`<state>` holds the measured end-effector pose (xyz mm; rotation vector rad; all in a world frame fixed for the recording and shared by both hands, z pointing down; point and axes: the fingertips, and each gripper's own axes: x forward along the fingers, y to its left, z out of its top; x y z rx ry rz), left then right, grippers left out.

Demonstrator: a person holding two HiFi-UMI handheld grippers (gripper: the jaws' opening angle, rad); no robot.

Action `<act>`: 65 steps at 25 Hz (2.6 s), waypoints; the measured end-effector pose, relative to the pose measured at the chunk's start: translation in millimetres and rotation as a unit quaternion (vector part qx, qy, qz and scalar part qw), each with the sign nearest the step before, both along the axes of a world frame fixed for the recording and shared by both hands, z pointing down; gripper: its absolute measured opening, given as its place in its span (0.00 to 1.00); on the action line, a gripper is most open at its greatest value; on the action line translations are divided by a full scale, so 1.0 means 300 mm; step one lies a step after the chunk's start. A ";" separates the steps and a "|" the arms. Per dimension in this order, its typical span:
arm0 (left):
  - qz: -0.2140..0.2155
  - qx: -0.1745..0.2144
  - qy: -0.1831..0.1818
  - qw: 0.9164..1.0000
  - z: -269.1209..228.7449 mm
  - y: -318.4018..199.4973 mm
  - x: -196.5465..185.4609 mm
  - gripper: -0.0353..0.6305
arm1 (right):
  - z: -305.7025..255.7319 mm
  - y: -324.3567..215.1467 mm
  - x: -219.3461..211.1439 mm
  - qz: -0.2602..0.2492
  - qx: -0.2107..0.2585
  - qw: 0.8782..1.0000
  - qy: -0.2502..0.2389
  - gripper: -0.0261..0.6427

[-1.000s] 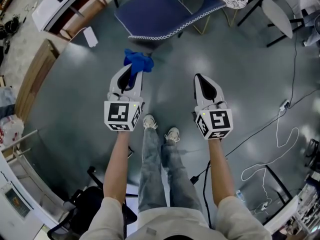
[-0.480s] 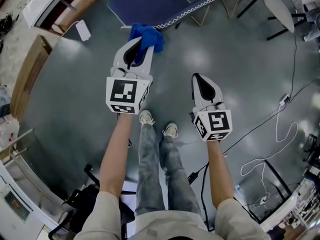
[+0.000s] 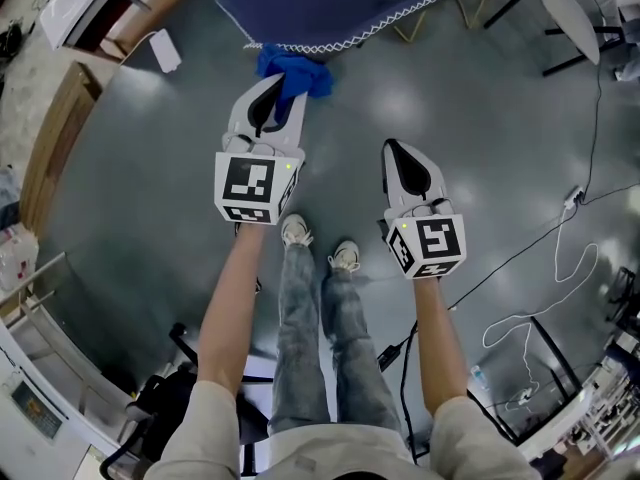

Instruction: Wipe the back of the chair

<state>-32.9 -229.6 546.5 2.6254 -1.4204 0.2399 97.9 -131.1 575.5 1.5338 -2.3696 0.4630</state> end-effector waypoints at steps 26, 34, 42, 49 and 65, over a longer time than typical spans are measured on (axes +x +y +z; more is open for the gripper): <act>-0.026 -0.176 -0.047 0.983 0.604 -0.106 -0.095 0.15 | 0.091 -0.070 0.029 -0.009 -0.017 1.000 0.019 0.04; -0.042 -0.136 -0.027 0.989 0.491 -0.019 -0.149 0.15 | 0.082 -0.024 0.010 -0.012 -0.017 0.999 0.024 0.04; -0.038 -0.068 -0.031 0.997 0.263 0.084 -0.205 0.15 | 0.062 0.008 -0.013 -0.020 -0.016 0.999 0.025 0.04; -0.037 -0.030 -0.026 0.999 0.124 0.033 -0.252 0.15 | 0.042 0.024 -0.072 -0.034 -0.013 0.999 0.026 0.04; -0.012 -0.039 -0.007 0.999 0.147 -0.114 -0.213 0.15 | 0.049 -0.008 -0.090 -0.033 -0.014 0.999 0.028 0.04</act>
